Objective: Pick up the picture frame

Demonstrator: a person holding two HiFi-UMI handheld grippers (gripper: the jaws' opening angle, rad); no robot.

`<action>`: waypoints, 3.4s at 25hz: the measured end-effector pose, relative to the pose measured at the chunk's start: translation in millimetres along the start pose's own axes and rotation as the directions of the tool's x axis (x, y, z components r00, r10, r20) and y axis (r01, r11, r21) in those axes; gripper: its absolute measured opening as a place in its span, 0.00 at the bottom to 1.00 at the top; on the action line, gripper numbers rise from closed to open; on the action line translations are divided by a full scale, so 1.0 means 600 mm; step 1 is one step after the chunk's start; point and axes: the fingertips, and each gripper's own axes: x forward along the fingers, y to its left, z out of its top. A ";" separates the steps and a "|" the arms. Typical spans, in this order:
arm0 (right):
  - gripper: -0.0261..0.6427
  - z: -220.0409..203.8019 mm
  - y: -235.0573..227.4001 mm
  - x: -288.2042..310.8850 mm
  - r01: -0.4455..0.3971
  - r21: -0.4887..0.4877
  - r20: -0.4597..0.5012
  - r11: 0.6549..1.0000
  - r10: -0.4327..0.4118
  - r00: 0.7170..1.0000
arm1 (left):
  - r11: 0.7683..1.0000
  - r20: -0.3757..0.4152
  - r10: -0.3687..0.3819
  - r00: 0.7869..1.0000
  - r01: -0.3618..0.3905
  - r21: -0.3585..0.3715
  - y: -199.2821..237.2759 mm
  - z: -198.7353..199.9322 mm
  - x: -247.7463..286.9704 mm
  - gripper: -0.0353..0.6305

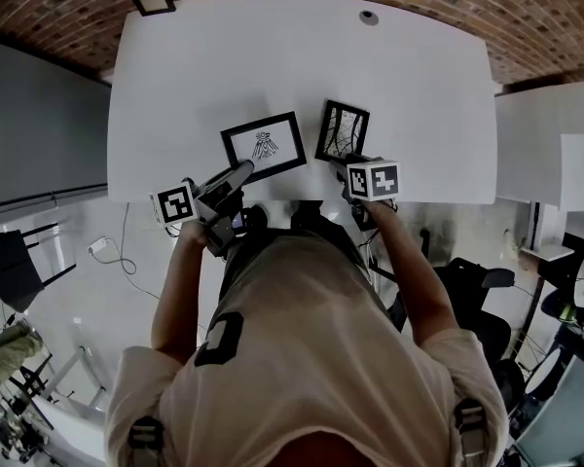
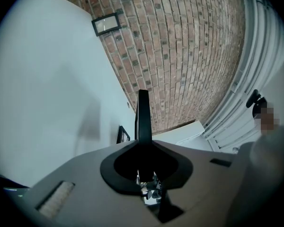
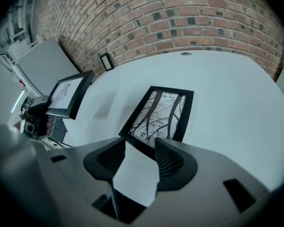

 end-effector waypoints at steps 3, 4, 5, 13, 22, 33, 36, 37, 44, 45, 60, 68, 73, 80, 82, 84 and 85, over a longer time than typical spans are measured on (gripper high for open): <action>0.31 -0.016 0.007 -0.004 0.006 -0.008 0.007 1.000 -0.006 1.000 | 1.000 -0.014 0.005 1.000 -0.005 -0.011 0.004 -0.009 -0.005 0.11; 0.31 -0.020 0.010 -0.005 0.010 -0.016 0.012 1.000 -0.010 1.000 | 1.000 -0.018 0.006 1.000 -0.006 -0.007 0.004 -0.010 -0.007 0.11; 0.31 -0.025 0.012 -0.006 0.015 -0.025 0.017 1.000 -0.015 1.000 | 1.000 -0.021 0.001 1.000 -0.001 -0.002 0.002 -0.012 -0.007 0.11; 0.31 -0.063 0.036 -0.017 0.000 -0.013 0.023 1.000 0.000 1.000 | 1.000 -0.053 -0.002 0.999 0.002 0.003 0.000 -0.027 -0.010 0.11; 0.33 -0.071 0.053 -0.078 -0.038 0.119 0.149 0.992 0.020 0.989 | 0.999 -0.092 0.001 0.996 0.002 0.040 -0.007 -0.037 -0.003 0.11; 0.41 -0.071 -0.072 -0.083 0.252 0.278 0.110 0.927 -0.291 0.950 | 0.999 -0.127 0.011 0.992 -0.007 0.032 -0.002 -0.057 -0.003 0.11; 0.41 -0.074 -0.089 -0.052 0.350 0.122 0.027 0.929 -0.355 0.934 | 0.996 -0.135 0.008 0.991 0.004 0.088 -0.010 -0.057 -0.001 0.11; 0.41 -0.075 -0.091 -0.048 0.365 0.091 0.020 0.927 -0.368 0.930 | 0.995 -0.134 0.007 0.991 0.007 0.103 -0.012 -0.056 -0.003 0.11; 0.41 -0.111 -0.082 -0.061 0.373 0.097 0.039 0.923 -0.378 0.925 | 0.995 -0.102 0.044 0.994 -0.034 0.091 0.005 -0.056 -0.033 0.11; 0.41 -0.116 -0.081 -0.064 0.372 0.113 0.038 0.921 -0.378 0.925 | 0.995 -0.103 0.031 0.994 -0.021 0.098 0.003 -0.057 -0.033 0.11; 0.41 -0.173 -0.088 -0.082 0.320 0.400 0.052 0.859 -0.370 0.928 | 0.990 -0.159 0.017 0.987 0.005 0.139 -0.002 -0.066 -0.022 0.11; 0.42 -0.201 -0.086 -0.087 0.253 0.575 0.076 0.778 -0.360 0.930 | 0.991 -0.154 0.025 0.988 -0.004 0.137 0.006 -0.064 -0.035 0.11; 0.42 -0.216 -0.061 -0.060 -0.060 0.783 0.179 0.619 -0.131 0.975 | 0.990 -0.163 0.025 0.986 -0.002 0.138 0.008 -0.062 -0.038 0.11; 0.42 -0.212 -0.037 -0.027 -0.441 0.783 0.441 0.438 0.110 0.891 | 0.991 -0.165 0.030 0.986 -0.008 0.132 0.016 -0.056 -0.044 0.11; 0.42 -0.209 -0.029 -0.024 -0.485 0.762 0.473 0.428 0.144 0.869 | 0.991 -0.170 0.033 0.985 -0.010 0.134 0.017 -0.053 -0.046 0.11; 0.42 -0.203 -0.014 -0.017 -0.499 0.744 0.473 0.444 0.178 0.863 | 0.991 -0.172 0.039 0.984 -0.016 0.134 0.019 -0.049 -0.050 0.11; 0.42 -0.200 -0.009 -0.011 -0.504 0.739 0.474 0.447 0.188 0.860 | 0.991 -0.173 0.042 0.984 -0.019 0.135 0.020 -0.048 -0.051 0.11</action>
